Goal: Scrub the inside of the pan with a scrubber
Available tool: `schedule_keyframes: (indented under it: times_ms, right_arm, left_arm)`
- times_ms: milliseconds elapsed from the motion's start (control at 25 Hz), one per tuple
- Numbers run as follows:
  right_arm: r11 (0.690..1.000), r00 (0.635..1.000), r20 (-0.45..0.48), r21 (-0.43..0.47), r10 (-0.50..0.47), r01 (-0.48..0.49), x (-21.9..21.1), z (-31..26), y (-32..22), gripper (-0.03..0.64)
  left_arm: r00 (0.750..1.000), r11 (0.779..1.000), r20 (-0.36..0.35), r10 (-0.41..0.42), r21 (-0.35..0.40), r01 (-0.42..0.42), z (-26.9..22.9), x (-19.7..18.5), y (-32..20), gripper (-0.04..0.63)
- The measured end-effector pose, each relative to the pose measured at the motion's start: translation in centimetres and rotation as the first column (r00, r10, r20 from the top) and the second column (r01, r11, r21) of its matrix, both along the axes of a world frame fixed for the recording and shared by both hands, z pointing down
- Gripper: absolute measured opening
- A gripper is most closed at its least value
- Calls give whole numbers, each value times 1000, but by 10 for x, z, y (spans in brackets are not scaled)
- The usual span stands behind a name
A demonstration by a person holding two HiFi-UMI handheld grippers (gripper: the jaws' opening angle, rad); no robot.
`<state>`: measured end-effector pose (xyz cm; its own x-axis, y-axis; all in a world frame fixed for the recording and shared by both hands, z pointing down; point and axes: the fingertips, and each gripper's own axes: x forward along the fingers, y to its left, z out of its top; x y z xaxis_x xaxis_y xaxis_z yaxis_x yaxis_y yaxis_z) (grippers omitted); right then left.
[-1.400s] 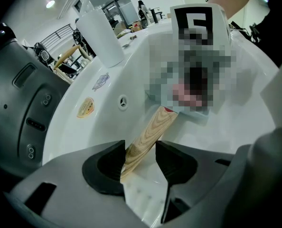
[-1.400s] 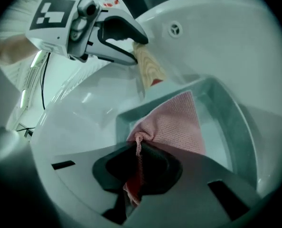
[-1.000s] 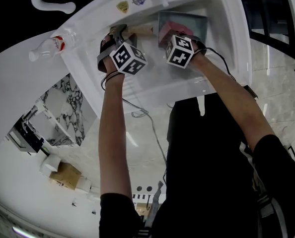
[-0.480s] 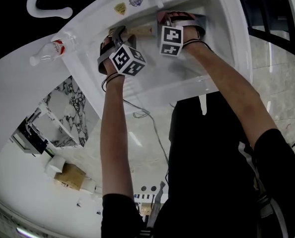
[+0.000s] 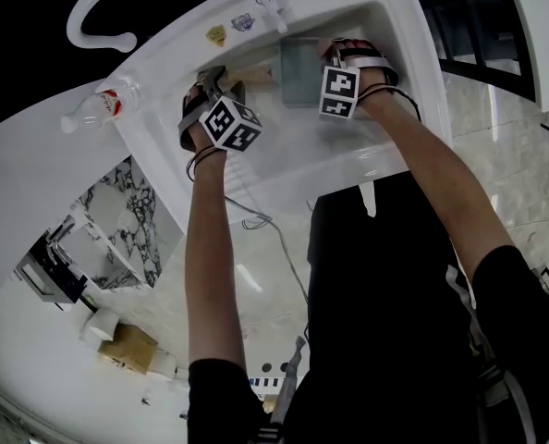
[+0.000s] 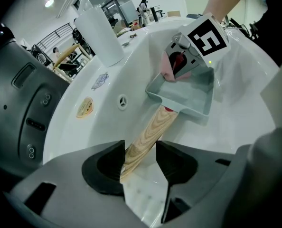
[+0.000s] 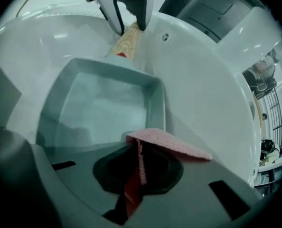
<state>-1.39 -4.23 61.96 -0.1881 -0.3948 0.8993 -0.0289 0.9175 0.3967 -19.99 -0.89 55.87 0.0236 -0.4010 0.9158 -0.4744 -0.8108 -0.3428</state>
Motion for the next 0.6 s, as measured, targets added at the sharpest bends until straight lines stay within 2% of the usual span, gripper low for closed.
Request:
schedule_keyframes:
  times_ms: [120,200,360,520,600]
  right_arm:
    - [1000,996,-85,-11,28,-29,22,5,2,25]
    - [997,992,-101,-27,71,-74,31,7,7,25]
    - [985,987,-93,-102,132,-141,36,8,30,25]
    - [973,993,-66,-202,102,-113,32,9,65,26]
    - [955,995,-45,-280,89,-98,29,9,83,26]
  left_arm:
    - [1000,1000,4,1,3,-1,0,-1,-2,196]
    - [1000,1000,11,1,7,-1,0,-1,-2,196]
    - [1000,1000,21,-2,5,2,1,0,-1,199]
    - [1000,1000,3,-11,2,11,1,1,0,200]
    - [1000,1000,-7,-22,0,22,0,1,0,202]
